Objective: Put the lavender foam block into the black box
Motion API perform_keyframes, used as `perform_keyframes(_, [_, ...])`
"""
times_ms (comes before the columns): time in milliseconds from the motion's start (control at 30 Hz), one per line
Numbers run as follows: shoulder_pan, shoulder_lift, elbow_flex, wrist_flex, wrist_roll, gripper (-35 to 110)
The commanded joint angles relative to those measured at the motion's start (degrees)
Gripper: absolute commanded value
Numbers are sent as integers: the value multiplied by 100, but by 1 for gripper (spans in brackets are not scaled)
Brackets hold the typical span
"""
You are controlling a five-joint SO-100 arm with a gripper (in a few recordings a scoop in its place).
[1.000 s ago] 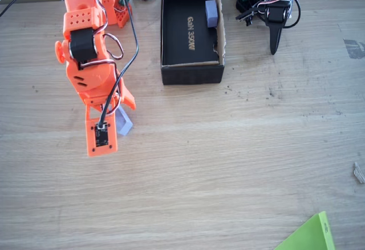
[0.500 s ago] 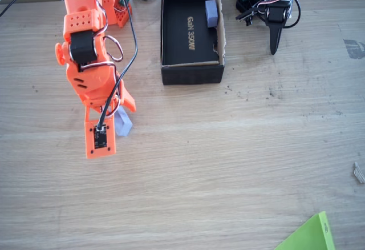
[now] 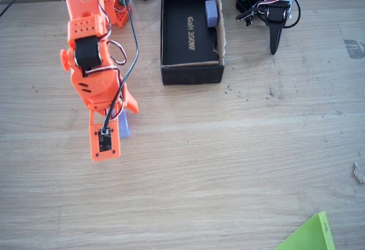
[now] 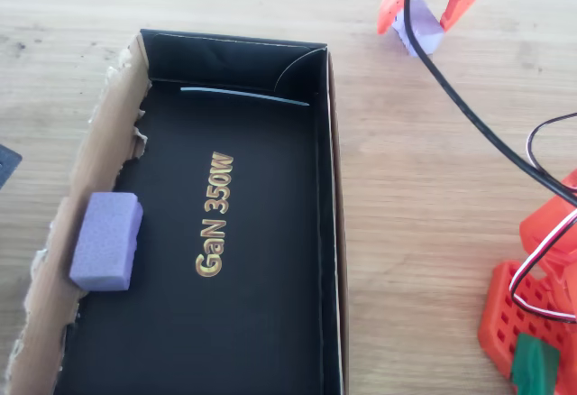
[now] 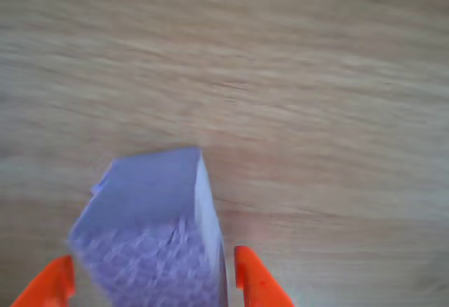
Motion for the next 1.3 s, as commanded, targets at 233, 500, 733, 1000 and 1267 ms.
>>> perform_keyframes(233, [132, 105, -237, 79, -18, 15])
perform_keyframes(500, [105, 79, -316, 220, -9, 0])
perform_keyframes(733, [44, 114, -773, 870, -334, 0])
perform_keyframes(1000, [9, 1292, -281, 1028, -1125, 0])
perform_keyframes(1267, [-255, 2320, 527, 1028, -1187, 0])
